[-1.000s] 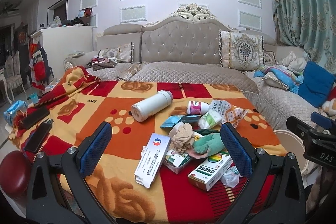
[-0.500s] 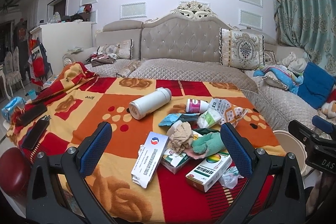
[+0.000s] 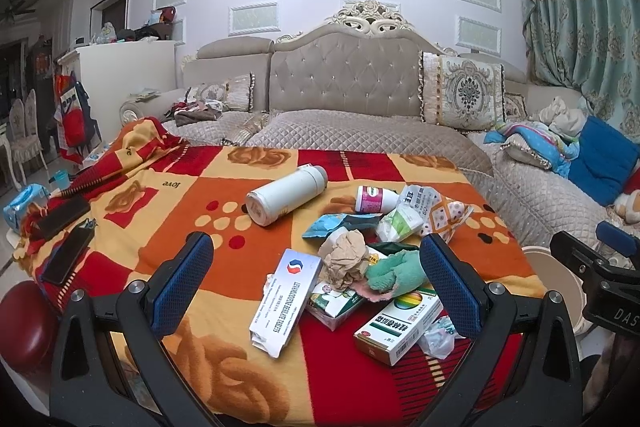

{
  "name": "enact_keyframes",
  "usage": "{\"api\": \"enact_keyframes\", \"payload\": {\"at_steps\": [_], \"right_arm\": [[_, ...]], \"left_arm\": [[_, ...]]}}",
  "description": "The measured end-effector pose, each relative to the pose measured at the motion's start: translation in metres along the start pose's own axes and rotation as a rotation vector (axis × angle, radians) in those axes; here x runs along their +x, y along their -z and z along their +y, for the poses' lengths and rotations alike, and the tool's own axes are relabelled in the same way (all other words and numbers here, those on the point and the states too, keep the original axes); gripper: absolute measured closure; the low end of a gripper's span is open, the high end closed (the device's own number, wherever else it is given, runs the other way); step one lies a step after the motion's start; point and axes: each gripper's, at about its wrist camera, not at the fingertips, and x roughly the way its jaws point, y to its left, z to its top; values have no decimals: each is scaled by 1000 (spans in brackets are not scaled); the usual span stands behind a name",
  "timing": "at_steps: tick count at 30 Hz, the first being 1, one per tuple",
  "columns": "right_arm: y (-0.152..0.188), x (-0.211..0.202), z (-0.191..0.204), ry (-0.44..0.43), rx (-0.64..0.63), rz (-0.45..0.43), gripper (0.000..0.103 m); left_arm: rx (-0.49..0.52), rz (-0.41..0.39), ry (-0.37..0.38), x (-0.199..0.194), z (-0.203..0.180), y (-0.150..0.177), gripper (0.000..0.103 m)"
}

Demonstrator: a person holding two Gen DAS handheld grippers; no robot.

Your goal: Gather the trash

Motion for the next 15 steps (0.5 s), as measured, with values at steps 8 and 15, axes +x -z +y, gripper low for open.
{"api": "enact_keyframes", "payload": {"at_steps": [8, 15], "right_arm": [[2, 3, -1, 0, 8, 21, 0], [3, 6, -1, -3, 9, 32, 0]], "left_arm": [[-1, 13, -1, 3, 0, 5, 0], [2, 15, 7, 4, -2, 6, 0]]}}
